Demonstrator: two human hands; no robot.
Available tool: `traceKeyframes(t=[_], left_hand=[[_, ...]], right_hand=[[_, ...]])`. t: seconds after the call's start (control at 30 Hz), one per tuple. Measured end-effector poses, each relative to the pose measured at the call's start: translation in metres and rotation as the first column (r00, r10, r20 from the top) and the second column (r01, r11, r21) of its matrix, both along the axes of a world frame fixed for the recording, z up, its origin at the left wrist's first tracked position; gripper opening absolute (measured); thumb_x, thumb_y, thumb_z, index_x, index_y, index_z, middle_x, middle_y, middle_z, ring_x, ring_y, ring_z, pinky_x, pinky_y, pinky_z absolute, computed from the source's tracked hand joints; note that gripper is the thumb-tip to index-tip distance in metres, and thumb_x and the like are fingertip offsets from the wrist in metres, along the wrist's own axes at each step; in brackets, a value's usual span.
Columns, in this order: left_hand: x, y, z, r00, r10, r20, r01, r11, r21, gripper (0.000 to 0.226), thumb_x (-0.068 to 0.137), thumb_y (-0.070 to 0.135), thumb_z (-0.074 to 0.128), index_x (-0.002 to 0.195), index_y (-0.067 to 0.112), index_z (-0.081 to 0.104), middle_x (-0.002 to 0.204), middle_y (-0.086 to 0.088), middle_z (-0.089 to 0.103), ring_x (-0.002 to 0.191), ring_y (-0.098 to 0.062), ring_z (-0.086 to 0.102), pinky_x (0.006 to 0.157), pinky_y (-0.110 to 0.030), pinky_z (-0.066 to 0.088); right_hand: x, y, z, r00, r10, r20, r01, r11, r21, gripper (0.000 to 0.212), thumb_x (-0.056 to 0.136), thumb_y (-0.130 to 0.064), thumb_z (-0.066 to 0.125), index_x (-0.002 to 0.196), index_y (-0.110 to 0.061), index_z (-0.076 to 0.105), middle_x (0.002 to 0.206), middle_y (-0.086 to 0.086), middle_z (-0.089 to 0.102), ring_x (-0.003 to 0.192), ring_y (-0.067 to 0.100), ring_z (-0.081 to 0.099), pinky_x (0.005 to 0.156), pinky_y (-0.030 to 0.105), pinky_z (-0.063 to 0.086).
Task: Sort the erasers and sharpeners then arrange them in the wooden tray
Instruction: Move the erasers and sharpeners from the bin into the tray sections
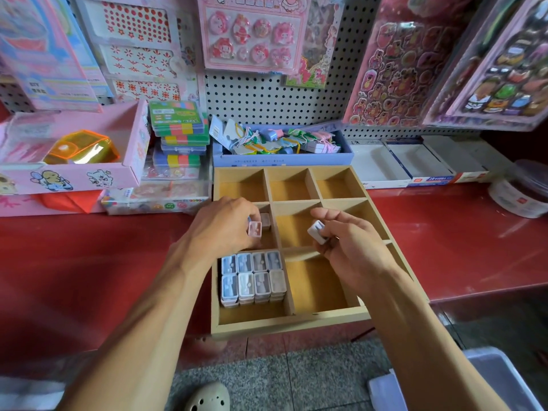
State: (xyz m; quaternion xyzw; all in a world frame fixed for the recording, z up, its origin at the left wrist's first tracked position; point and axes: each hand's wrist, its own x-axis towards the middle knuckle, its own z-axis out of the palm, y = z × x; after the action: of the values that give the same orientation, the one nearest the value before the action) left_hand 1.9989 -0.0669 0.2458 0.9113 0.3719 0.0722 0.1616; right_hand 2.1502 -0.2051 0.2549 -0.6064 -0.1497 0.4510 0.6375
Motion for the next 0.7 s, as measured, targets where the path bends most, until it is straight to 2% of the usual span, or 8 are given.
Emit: traceKeyframes(t=[0.1,0.2,0.3,0.37,0.47,0.53,0.6,0.7], left_hand=[[0.003,0.001,-0.009,0.999,-0.032,0.006,0.032,0.999,0.019,0.019,0.079,0.031,0.072,0.098,0.033,0.069,0.075,0.011,0.059,0.085,-0.02,0.064,0.063,-0.028,0.041],[0.002,0.006,-0.013,0.999,-0.048,0.018,0.049,0.998,-0.042,0.031,0.079,0.028,0.074,0.109,0.029,0.069,0.081,0.013,0.065,0.082,-0.014,0.063,0.07,-0.028,0.049],[0.0,0.012,-0.012,0.997,-0.046,0.058,0.052,0.992,-0.112,0.031,0.075,0.025,0.08,0.105,0.026,0.071,0.069,0.018,0.065,0.069,0.003,0.058,0.061,-0.011,0.04],[0.0,0.012,-0.013,0.997,-0.04,0.063,0.047,0.991,-0.125,0.025,0.074,0.024,0.081,0.098,0.026,0.072,0.068,0.019,0.067,0.065,0.012,0.057,0.059,-0.007,0.038],[0.006,0.01,-0.018,0.996,-0.026,0.09,0.036,0.992,-0.122,0.014,0.076,0.027,0.081,0.086,0.028,0.071,0.07,0.017,0.069,0.065,0.006,0.062,0.065,-0.021,0.052],[0.01,0.008,-0.02,0.996,-0.016,0.092,0.027,0.992,-0.12,0.017,0.077,0.02,0.08,0.087,0.029,0.071,0.072,0.015,0.068,0.067,0.0,0.063,0.063,-0.02,0.05],[0.012,0.008,-0.021,0.996,-0.022,0.081,0.03,0.995,-0.096,0.021,0.077,0.016,0.08,0.09,0.03,0.071,0.073,0.015,0.067,0.069,-0.002,0.062,0.06,-0.019,0.047],[0.009,0.007,-0.014,0.996,-0.008,0.084,0.015,0.997,-0.074,0.022,0.075,0.026,0.081,0.093,0.031,0.071,0.076,0.017,0.067,0.073,-0.004,0.062,0.066,-0.024,0.049]], right_hand=[[0.0,0.001,0.0,0.999,-0.02,-0.028,0.02,1.0,0.004,0.029,0.092,0.015,0.047,0.092,-0.004,0.069,0.089,0.009,0.062,0.085,0.02,0.059,0.072,0.029,0.05],[-0.001,0.002,-0.001,0.999,-0.018,-0.034,0.018,1.0,0.001,0.023,0.091,0.012,0.055,0.089,-0.005,0.07,0.089,0.009,0.066,0.087,0.021,0.064,0.076,0.03,0.054],[-0.002,0.001,0.0,1.0,0.008,-0.018,-0.008,1.0,-0.012,0.016,0.09,0.008,0.062,0.091,-0.005,0.07,0.092,0.01,0.069,0.089,0.021,0.068,0.075,0.03,0.057],[-0.002,0.0,0.002,1.0,0.028,-0.006,-0.028,0.999,-0.026,0.013,0.089,0.007,0.064,0.092,-0.004,0.07,0.093,0.011,0.07,0.089,0.022,0.07,0.071,0.028,0.058],[-0.001,-0.001,0.001,0.998,0.06,0.033,-0.058,0.996,-0.067,0.011,0.09,0.004,0.065,0.092,-0.006,0.07,0.095,0.013,0.07,0.09,0.023,0.069,0.072,0.031,0.06],[-0.001,-0.001,0.001,0.995,0.071,0.071,-0.064,0.993,-0.095,0.01,0.09,0.0,0.067,0.09,-0.009,0.071,0.096,0.014,0.07,0.087,0.022,0.068,0.073,0.033,0.06],[0.0,-0.001,0.001,0.985,0.077,0.154,-0.059,0.991,-0.118,0.009,0.089,-0.004,0.07,0.088,-0.013,0.072,0.092,0.011,0.071,0.076,0.016,0.064,0.063,0.028,0.054],[-0.001,-0.001,0.001,0.976,0.051,0.214,-0.03,0.995,-0.099,0.009,0.089,-0.005,0.071,0.087,-0.013,0.072,0.085,0.008,0.071,0.069,0.014,0.059,0.058,0.025,0.048]])
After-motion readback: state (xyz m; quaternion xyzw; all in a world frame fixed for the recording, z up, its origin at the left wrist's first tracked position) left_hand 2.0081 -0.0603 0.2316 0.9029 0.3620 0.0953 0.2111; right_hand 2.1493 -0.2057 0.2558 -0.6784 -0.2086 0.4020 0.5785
